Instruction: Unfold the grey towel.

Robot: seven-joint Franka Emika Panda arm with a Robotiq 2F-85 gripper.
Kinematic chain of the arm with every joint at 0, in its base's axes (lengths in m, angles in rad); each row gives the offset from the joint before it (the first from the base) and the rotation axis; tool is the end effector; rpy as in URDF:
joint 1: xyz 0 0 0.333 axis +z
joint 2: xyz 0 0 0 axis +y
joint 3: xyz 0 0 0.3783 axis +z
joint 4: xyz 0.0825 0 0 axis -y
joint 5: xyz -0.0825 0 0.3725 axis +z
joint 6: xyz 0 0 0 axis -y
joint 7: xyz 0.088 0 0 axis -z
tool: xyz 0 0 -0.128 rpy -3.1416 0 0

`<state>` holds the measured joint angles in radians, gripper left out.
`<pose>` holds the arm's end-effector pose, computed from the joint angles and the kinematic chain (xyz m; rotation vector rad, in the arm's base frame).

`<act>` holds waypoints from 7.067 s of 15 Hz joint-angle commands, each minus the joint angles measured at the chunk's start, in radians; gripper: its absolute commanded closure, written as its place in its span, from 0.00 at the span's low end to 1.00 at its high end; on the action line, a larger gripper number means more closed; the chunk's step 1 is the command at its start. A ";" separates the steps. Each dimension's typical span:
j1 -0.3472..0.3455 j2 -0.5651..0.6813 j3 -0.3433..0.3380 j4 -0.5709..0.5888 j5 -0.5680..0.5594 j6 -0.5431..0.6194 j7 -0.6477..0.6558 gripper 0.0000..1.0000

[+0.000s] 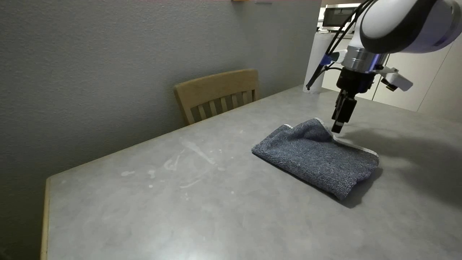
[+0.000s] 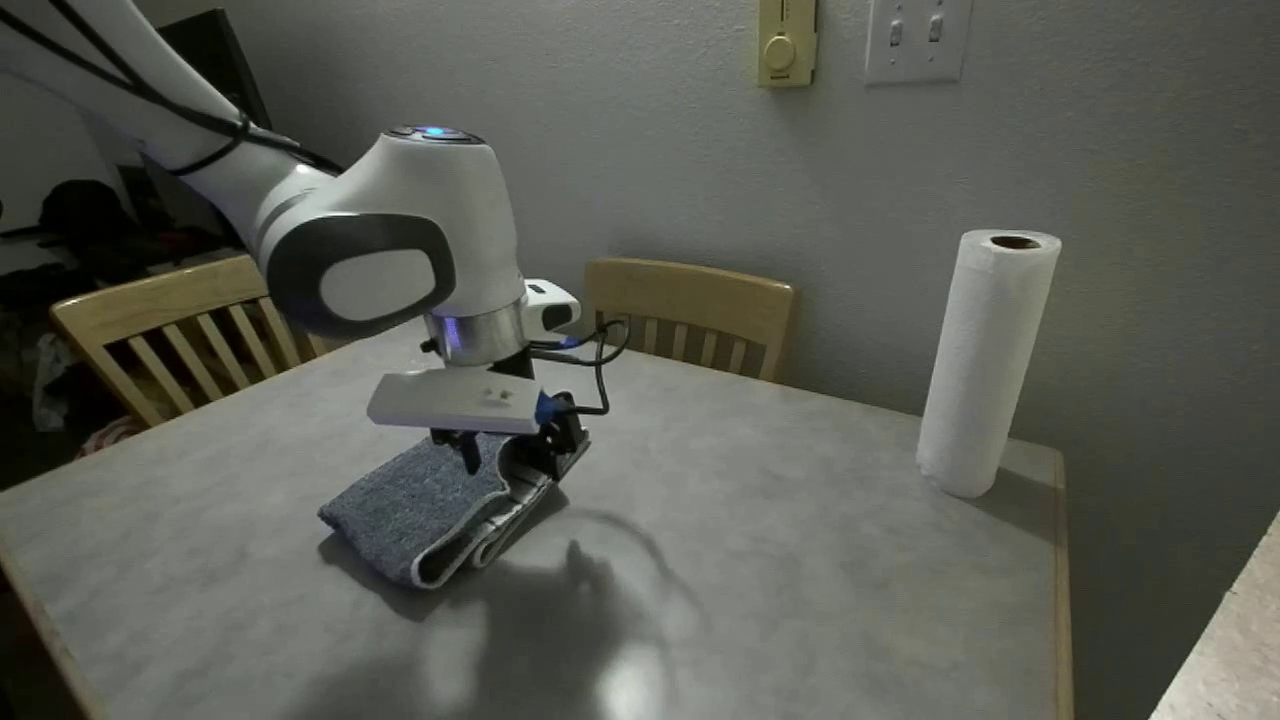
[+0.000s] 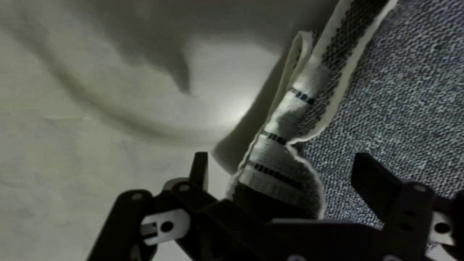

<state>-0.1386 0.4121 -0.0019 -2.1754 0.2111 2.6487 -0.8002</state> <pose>0.5823 -0.0859 0.2507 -2.9851 -0.7254 -0.1565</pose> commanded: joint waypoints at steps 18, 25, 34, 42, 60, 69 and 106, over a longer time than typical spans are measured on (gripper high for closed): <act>-0.113 0.116 0.131 0.168 -0.107 0.070 -0.155 0.00; -0.215 0.196 0.235 0.245 -0.041 0.082 -0.304 0.00; -0.335 0.234 0.343 0.292 0.152 -0.087 -0.465 0.00; -0.268 0.171 0.230 0.310 0.213 -0.368 -0.388 0.00; -0.184 0.228 0.164 0.374 0.216 -0.344 -0.410 0.00; -0.189 0.246 0.161 0.385 0.213 -0.348 -0.412 0.41; -0.039 0.206 0.211 0.610 0.627 -0.541 -0.105 0.99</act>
<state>-0.1699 0.5556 0.1982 -1.6496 0.7663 2.1566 -0.8770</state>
